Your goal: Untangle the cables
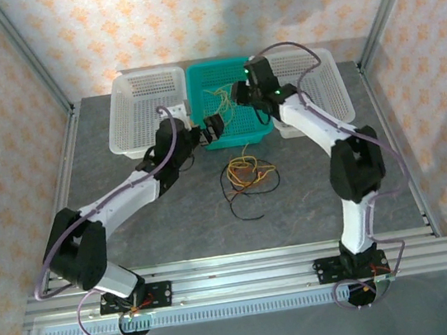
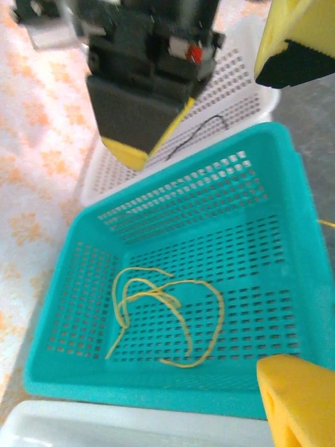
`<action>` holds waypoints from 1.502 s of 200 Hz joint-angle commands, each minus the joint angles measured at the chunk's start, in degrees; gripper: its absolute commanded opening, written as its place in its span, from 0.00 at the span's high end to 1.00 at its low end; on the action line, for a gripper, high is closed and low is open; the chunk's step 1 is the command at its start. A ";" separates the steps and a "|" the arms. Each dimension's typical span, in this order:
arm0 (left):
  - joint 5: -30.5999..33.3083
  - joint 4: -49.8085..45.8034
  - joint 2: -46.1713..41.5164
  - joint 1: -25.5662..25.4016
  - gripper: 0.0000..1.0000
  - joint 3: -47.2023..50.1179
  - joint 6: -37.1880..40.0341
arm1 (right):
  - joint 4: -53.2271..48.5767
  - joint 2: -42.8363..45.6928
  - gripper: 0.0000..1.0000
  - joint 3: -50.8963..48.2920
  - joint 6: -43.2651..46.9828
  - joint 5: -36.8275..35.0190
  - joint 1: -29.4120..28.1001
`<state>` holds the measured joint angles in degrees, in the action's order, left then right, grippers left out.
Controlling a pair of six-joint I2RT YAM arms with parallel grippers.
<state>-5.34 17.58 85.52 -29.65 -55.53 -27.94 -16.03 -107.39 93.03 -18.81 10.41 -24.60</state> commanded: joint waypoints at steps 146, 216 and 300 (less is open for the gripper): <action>8.15 7.51 -3.34 -15.10 0.01 20.99 -17.14 | 8.15 28.67 0.67 -44.37 -11.34 -1.69 -6.86; 8.67 10.28 -2.50 -15.10 0.01 22.40 -18.56 | 11.35 21.44 0.56 -43.06 -14.84 -0.32 -7.74; 8.39 9.32 -2.19 -15.08 0.01 21.90 -17.72 | 8.78 16.17 0.57 -40.08 -16.96 -3.30 -7.83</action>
<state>2.00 25.58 82.89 -44.53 -33.58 -45.60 -6.61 -90.65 51.62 -34.96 9.15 -32.12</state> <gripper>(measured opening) 0.992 0.428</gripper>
